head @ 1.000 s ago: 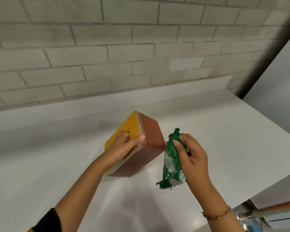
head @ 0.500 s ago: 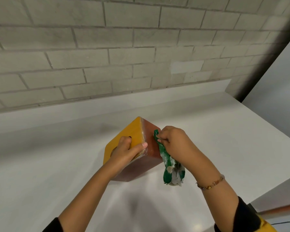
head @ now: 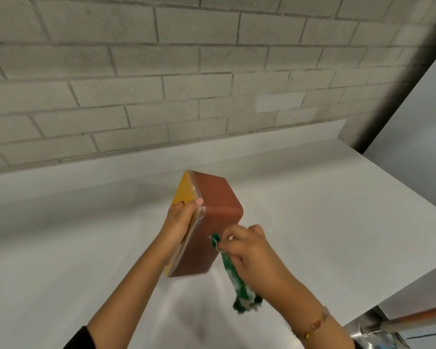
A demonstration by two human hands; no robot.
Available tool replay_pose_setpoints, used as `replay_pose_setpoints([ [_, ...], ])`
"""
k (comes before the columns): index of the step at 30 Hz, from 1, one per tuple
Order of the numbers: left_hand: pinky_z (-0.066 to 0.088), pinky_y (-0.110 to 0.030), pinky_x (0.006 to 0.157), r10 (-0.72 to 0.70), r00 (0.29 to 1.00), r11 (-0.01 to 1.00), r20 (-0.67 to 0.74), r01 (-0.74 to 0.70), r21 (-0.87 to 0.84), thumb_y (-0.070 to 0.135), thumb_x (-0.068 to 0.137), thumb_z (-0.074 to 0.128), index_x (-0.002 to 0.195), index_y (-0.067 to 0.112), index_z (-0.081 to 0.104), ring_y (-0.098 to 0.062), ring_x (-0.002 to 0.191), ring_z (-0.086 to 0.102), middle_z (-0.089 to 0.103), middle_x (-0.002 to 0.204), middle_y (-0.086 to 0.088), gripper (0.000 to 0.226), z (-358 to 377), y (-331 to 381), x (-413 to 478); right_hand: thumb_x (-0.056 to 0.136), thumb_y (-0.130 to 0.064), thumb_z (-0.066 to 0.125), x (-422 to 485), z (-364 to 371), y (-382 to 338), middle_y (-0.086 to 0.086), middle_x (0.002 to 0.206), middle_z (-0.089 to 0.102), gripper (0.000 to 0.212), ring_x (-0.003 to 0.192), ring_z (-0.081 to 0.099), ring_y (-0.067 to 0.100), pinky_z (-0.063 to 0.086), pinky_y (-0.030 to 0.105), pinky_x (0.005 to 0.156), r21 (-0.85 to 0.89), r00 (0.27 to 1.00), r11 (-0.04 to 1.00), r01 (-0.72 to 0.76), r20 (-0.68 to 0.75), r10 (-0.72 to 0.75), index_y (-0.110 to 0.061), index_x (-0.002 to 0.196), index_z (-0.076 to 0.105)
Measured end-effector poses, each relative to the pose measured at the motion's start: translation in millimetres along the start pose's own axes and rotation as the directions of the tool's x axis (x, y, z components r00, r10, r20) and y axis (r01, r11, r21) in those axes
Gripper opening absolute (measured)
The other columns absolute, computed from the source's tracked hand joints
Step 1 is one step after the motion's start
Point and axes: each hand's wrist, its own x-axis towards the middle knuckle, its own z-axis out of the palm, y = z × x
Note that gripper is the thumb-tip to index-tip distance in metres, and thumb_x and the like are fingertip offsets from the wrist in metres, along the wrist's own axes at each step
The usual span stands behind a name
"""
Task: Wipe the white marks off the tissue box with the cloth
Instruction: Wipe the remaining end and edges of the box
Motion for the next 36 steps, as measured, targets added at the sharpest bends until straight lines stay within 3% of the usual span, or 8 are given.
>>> replay_pose_setpoints([
  [3, 0.053, -0.031, 0.081, -0.068, 0.998, 0.996, -0.009, 0.068, -0.053, 0.038, 0.095, 0.04, 0.114, 0.01, 0.064, -0.025, 0.089, 0.069, 0.072, 0.099, -0.015, 0.042, -2, 6, -1, 0.081, 0.001, 0.067, -14, 10, 1, 0.001, 0.097, 0.069, 0.018, 0.081, 0.051, 0.029, 0.037, 0.017, 0.069, 0.089, 0.987, 0.993, -0.074, -0.136, 0.085, -0.014, 0.089, 0.075],
  [9, 0.046, -0.051, 0.098, 0.017, 1.0, 1.0, 0.015, -0.017, 0.003, 0.048, 0.086, 0.048, 0.107, 0.005, 0.066, -0.036, 0.102, 0.064, 0.069, 0.105, -0.022, 0.051, 9, 11, -8, 0.079, -0.007, 0.067, 0, 18, -15, 0.003, 0.095, 0.071, 0.016, 0.077, 0.056, 0.028, 0.03, 0.008, 0.079, 0.109, 0.895, 0.989, -0.099, -0.426, 0.136, -0.012, 0.092, 0.074],
  [14, 0.047, -0.053, 0.091, 0.006, 0.998, 1.0, 0.07, -0.008, 0.03, 0.054, 0.073, 0.053, 0.094, 0.001, 0.062, -0.03, 0.087, 0.063, 0.066, 0.094, -0.021, 0.057, 11, 13, -11, 0.082, -0.007, 0.061, 6, 32, -19, 0.004, 0.09, 0.069, 0.012, 0.075, 0.057, 0.026, 0.029, 0.01, 0.079, -0.024, 0.934, 1.0, 0.014, -0.358, -0.021, -0.008, 0.088, 0.072],
  [18, 0.043, -0.048, 0.103, -0.096, 0.995, 0.995, 0.015, 0.096, -0.013, 0.043, 0.09, 0.044, 0.119, 0.011, 0.06, -0.035, 0.107, 0.062, 0.066, 0.115, -0.021, 0.046, -2, 9, -8, 0.071, 0.013, 0.071, -2, 25, 13, 0.01, 0.091, 0.067, 0.025, 0.079, 0.059, 0.033, 0.048, 0.034, 0.069, -0.011, 0.925, 0.984, -0.178, -0.344, 0.163, -0.006, 0.087, 0.072],
  [21, 0.036, -0.05, 0.109, -0.116, 0.993, 0.993, -0.001, 0.116, -0.027, 0.041, 0.092, 0.043, 0.123, 0.013, 0.057, -0.034, 0.116, 0.056, 0.062, 0.123, -0.018, 0.044, -6, 10, -9, 0.065, 0.02, 0.073, -2, 14, 31, 0.014, 0.089, 0.07, 0.031, 0.07, 0.058, 0.04, 0.04, 0.03, 0.065, -0.01, 0.871, 0.961, -0.277, -0.425, 0.247, -0.003, 0.086, 0.075],
  [26, 0.042, -0.048, 0.104, -0.089, 0.996, 0.995, 0.002, 0.089, -0.04, 0.045, 0.087, 0.047, 0.12, 0.014, 0.06, -0.033, 0.113, 0.058, 0.065, 0.118, -0.016, 0.047, -2, 14, -11, 0.084, -0.011, 0.053, -6, 13, 4, 0.01, 0.092, 0.071, 0.022, 0.072, 0.06, 0.033, 0.027, 0.01, 0.079, -0.029, 0.904, 0.998, -0.05, -0.427, 0.032, -0.005, 0.086, 0.074],
  [31, 0.048, -0.044, 0.082, 0.032, 0.997, 0.999, 0.076, -0.034, 0.032, 0.037, 0.089, 0.045, 0.104, -0.001, 0.064, -0.027, 0.087, 0.062, 0.068, 0.097, -0.021, 0.045, 2, 13, -15, 0.085, -0.013, 0.051, 5, 28, -26, 0.008, 0.09, 0.069, 0.023, 0.074, 0.061, 0.03, 0.033, 0.021, 0.073, -0.072, 0.95, 0.994, 0.087, -0.294, -0.105, -0.005, 0.09, 0.073],
  [36, 0.047, -0.033, 0.075, -0.024, 0.999, 1.0, 0.043, 0.024, 0.002, 0.037, 0.092, 0.043, 0.11, -0.001, 0.061, -0.024, 0.08, 0.062, 0.066, 0.091, -0.018, 0.046, -6, 9, -12, 0.073, 0.01, 0.069, 2, 19, 4, 0.012, 0.092, 0.07, 0.021, 0.077, 0.06, 0.036, 0.039, 0.025, 0.073, -0.035, 0.929, 0.988, -0.147, -0.348, 0.126, -0.004, 0.088, 0.073],
])
